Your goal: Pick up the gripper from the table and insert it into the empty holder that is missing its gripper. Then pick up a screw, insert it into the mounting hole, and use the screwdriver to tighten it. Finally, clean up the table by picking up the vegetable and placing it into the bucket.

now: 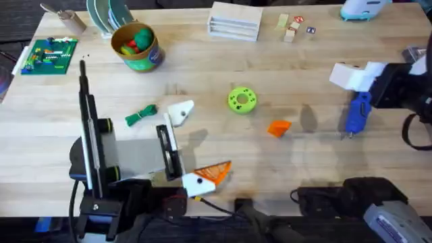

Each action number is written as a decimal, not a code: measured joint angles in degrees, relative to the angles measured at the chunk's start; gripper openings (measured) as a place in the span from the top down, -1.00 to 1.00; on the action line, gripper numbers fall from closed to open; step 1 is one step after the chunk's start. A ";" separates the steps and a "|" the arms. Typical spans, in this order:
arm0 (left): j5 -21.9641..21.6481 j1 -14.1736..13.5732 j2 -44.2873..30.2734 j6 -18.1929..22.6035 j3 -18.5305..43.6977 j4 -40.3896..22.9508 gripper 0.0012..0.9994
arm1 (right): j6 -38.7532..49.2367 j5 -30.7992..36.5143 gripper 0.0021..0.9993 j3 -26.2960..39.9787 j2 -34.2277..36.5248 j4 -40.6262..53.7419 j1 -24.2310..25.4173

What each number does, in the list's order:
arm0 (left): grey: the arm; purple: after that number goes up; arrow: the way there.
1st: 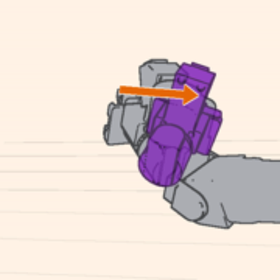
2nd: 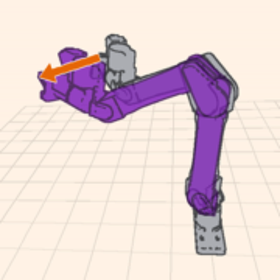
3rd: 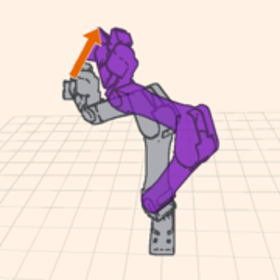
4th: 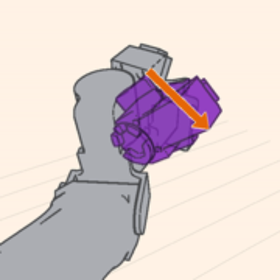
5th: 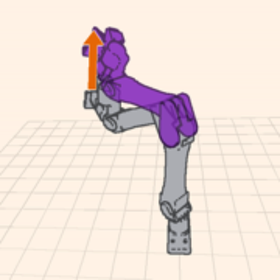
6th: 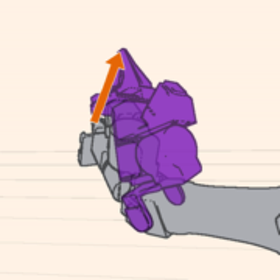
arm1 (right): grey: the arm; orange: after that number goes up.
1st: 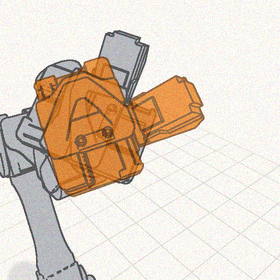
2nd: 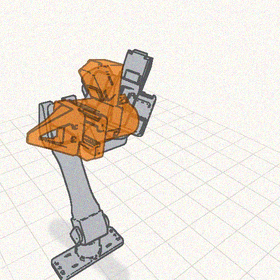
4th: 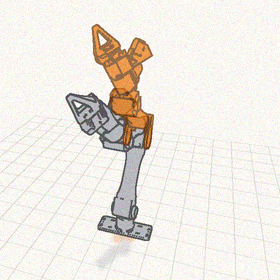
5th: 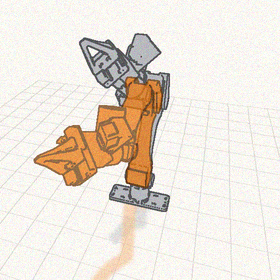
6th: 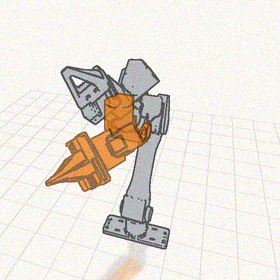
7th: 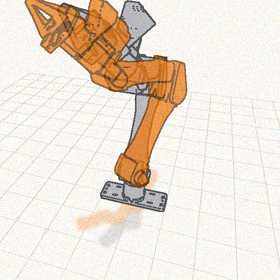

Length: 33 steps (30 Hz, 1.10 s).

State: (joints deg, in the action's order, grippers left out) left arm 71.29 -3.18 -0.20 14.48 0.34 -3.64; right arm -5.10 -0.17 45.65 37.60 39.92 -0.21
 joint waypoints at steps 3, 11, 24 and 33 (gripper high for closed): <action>9.47 0.00 0.00 -0.41 0.00 -0.20 -0.99 | 1.39 -5.25 -0.98 0.07 0.85 0.22 -0.22; 12.66 0.00 -0.01 -4.80 -0.02 -0.24 -0.99 | 9.88 -10.24 -0.98 0.30 3.28 7.36 -9.18; 13.17 0.00 -0.01 -7.36 -0.02 -0.24 -0.99 | 16.31 -6.67 -0.98 1.36 11.49 17.45 -24.94; 13.17 0.00 -0.01 -7.48 -0.02 -0.24 -0.99 | 16.64 -6.07 -0.98 1.36 21.48 14.85 -25.51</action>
State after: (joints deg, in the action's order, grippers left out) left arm 84.47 -3.18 -0.21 7.01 0.32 -3.88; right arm 11.54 -6.24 47.00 59.08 54.76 -25.71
